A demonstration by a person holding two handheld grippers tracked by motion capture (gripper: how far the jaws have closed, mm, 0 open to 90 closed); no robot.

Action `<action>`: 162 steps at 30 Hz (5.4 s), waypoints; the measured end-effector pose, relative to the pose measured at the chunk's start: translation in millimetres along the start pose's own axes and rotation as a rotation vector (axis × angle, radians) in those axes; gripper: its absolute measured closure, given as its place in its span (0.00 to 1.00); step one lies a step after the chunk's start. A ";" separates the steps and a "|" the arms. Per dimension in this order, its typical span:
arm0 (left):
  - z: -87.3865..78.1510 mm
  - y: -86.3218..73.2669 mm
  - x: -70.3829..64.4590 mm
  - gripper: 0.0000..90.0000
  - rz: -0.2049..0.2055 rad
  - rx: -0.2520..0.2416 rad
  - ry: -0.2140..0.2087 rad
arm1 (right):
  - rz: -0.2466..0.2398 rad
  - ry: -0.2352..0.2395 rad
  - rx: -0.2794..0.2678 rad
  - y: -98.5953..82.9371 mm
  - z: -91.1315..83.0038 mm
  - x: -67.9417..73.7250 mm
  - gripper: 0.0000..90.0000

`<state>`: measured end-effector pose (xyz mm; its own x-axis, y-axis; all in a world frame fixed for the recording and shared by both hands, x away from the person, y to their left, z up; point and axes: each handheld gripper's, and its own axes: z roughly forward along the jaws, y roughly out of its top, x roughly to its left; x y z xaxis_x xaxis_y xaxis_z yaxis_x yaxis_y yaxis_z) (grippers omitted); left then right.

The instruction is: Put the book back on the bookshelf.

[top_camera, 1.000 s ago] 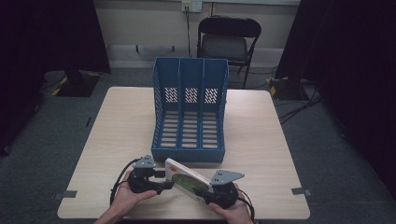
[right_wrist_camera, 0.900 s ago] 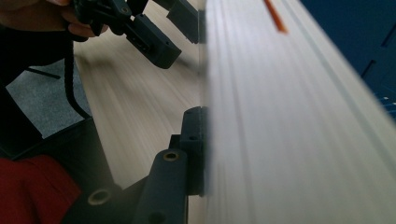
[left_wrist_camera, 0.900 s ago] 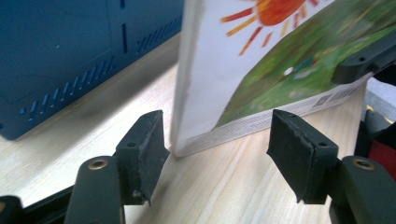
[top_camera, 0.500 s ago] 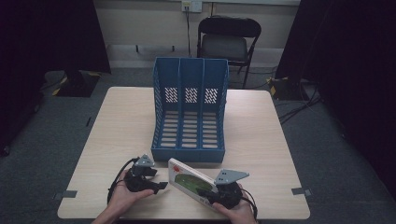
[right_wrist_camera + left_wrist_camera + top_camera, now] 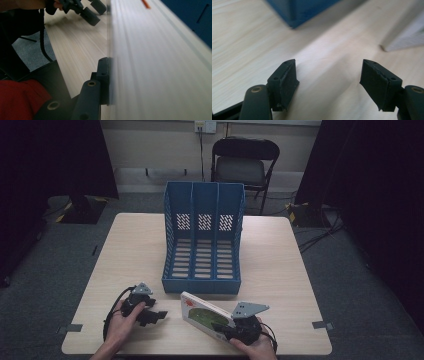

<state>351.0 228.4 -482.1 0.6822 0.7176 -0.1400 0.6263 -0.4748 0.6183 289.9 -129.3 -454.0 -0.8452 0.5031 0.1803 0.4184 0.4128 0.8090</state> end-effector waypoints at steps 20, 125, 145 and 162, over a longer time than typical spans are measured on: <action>10.3 -17.7 1.2 0.11 0.067 -0.134 0.133 | -0.017 0.017 -0.041 15.7 -14.9 6.0 0.85; 10.5 -17.6 1.4 0.11 0.068 -0.133 0.124 | 0.329 -0.664 -0.206 115.9 37.7 -116.5 0.85; 10.5 -17.7 1.4 0.11 0.068 -0.132 0.126 | 0.352 -0.663 -0.104 104.9 52.1 -129.7 0.85; 10.6 -17.6 1.4 0.11 0.067 -0.133 0.124 | 0.338 -0.651 -0.056 93.5 51.5 -123.9 0.84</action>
<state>344.9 232.4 -501.4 0.6640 0.7477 -0.0034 0.5198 -0.4583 0.7209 450.8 -113.9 -429.4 -0.2973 0.9522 0.0699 0.5887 0.1252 0.7986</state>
